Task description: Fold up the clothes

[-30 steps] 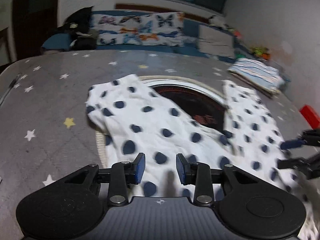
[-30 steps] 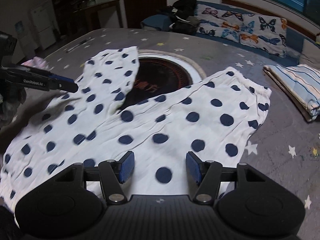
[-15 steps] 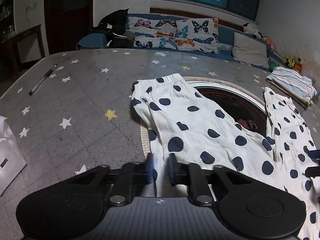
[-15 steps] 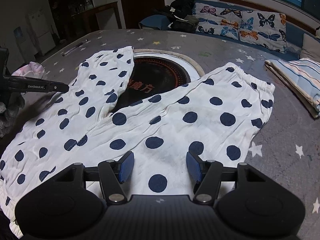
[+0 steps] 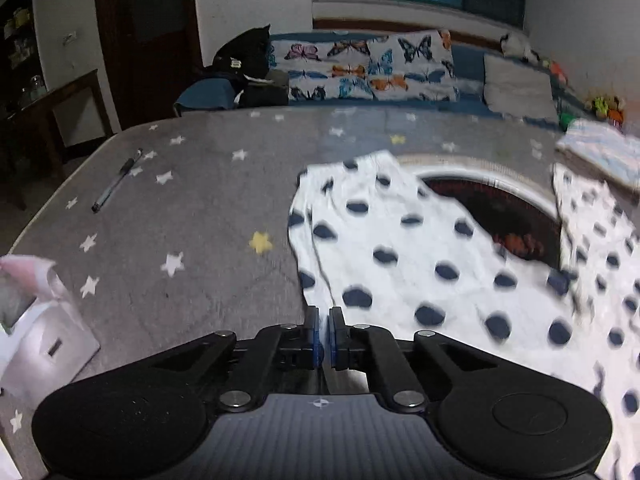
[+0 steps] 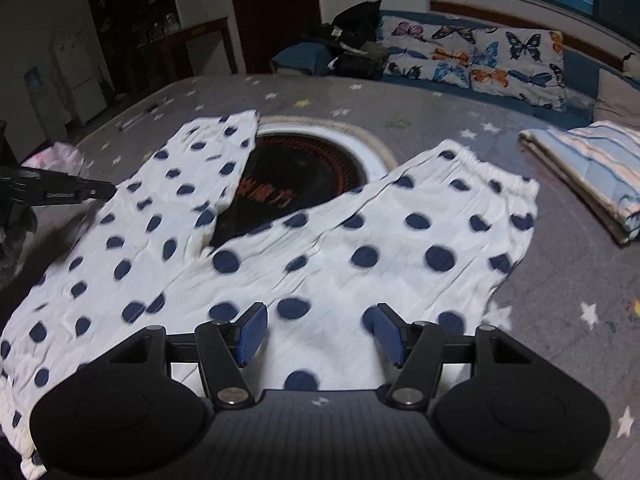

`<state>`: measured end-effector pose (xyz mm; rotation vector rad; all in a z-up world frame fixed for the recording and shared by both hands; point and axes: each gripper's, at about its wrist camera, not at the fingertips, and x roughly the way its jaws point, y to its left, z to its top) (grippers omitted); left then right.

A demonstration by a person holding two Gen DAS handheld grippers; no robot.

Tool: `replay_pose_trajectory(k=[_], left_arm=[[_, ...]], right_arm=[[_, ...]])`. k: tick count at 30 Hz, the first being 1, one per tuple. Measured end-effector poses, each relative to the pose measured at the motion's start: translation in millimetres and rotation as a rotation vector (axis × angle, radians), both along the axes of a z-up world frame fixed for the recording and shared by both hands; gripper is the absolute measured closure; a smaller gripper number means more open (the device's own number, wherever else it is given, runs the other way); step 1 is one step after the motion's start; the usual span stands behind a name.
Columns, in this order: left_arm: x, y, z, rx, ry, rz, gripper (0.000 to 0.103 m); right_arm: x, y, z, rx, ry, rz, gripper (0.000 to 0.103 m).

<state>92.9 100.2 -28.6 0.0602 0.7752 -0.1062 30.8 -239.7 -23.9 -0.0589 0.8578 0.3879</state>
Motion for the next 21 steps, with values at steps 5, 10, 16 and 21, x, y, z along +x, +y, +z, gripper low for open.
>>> replay_pose_trajectory(k=[5, 10, 16, 21], left_arm=[[18, -11, 11, -0.065, -0.007, -0.05, 0.093], [45, -24, -9, -0.099, 0.06, -0.082, 0.089], [74, -24, -18, -0.099, 0.065, -0.061, 0.087], [100, -23, -16, -0.086, 0.048, -0.041, 0.081]], right_arm=[[22, -18, 0, -0.022, -0.023, -0.085, 0.043], [51, -33, -6, -0.016, -0.024, -0.169, 0.043], [86, -41, -16, -0.03, -0.012, -0.215, 0.043], [112, -43, -21, -0.042, -0.017, -0.241, 0.043]])
